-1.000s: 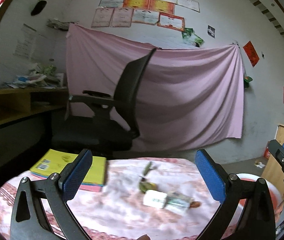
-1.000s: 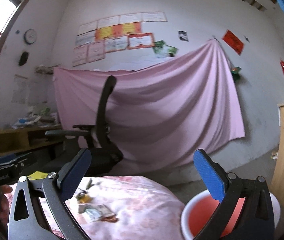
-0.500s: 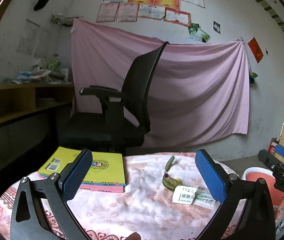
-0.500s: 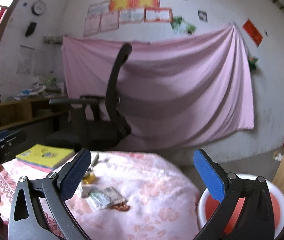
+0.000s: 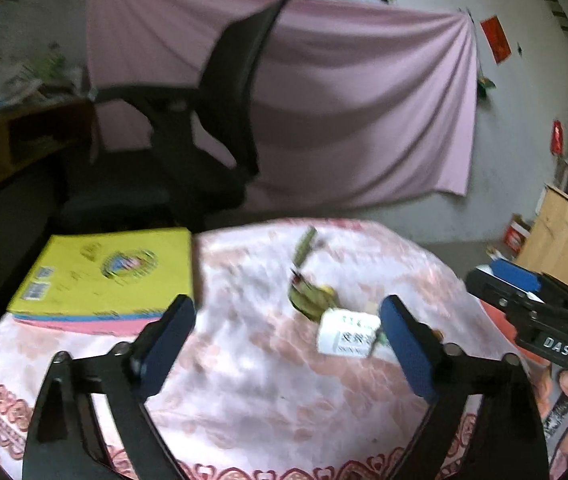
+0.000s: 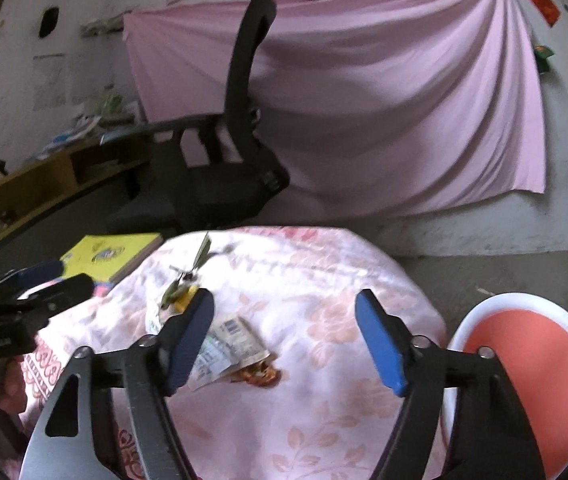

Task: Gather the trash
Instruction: 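Grasp the white skin-cream sachet with the left tool while the right tool grasps the receipt strip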

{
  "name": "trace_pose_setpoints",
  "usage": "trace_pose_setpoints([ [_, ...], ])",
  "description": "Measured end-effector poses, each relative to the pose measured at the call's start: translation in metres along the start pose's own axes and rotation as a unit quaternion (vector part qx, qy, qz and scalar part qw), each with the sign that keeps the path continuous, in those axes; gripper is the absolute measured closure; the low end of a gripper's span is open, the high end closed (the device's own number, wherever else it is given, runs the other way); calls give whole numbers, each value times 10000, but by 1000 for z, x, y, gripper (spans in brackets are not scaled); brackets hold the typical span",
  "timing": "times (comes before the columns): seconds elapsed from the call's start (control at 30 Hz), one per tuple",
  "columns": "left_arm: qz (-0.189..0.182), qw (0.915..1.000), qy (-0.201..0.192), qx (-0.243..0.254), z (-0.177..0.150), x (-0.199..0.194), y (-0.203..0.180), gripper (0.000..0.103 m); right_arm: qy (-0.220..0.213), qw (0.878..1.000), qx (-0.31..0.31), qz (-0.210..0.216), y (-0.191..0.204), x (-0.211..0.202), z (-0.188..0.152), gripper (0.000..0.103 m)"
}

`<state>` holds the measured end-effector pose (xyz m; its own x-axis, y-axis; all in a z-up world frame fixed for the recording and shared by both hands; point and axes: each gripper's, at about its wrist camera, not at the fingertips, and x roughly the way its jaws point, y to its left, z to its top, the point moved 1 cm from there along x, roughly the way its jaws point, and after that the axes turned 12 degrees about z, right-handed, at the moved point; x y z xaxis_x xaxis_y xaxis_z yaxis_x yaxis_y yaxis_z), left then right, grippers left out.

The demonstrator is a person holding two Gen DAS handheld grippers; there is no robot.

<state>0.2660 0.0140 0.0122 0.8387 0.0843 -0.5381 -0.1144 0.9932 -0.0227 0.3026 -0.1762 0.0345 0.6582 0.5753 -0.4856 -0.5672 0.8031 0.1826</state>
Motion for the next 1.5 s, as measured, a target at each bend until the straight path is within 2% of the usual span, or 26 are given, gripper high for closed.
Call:
trace_pose_setpoints([
  [0.23,-586,9943,886,99,-4,32,-15,34,452,9984,209,267,-6,17,-3,52],
  [0.3,-724,9915,1070,117,-5,40,-22,42,565,9976,250,327,-7,21,-4,61],
  [0.37,-771,9899,1173,196,-6,45,-27,44,628,9970,279,363,-8,24,-4,65],
  [0.43,-777,9884,1264,324,-8,49,-33,51,663,9965,309,409,-9,24,-4,67],
  [0.5,-765,9873,1337,380,-9,51,-35,64,680,9961,334,443,-9,25,-4,67],
  [0.53,-734,9866,1400,394,-10,54,-36,66,694,9959,348,458,-10,26,-4,68],
  [0.8,-692,9876,1403,154,-10,55,-26,67,1037,9907,442,762,-9,39,-7,68],
  [0.97,-365,9880,1496,-150,-11,53,-5,67,1281,9861,287,1018,1,48,-10,68],
  [1.17,-157,9874,1522,-412,-11,47,11,68,1580,9808,114,1141,12,58,-14,67],
  [1.5,-46,9879,1479,-469,-14,35,15,67,1839,9755,-344,1155,30,64,-19,69],
])
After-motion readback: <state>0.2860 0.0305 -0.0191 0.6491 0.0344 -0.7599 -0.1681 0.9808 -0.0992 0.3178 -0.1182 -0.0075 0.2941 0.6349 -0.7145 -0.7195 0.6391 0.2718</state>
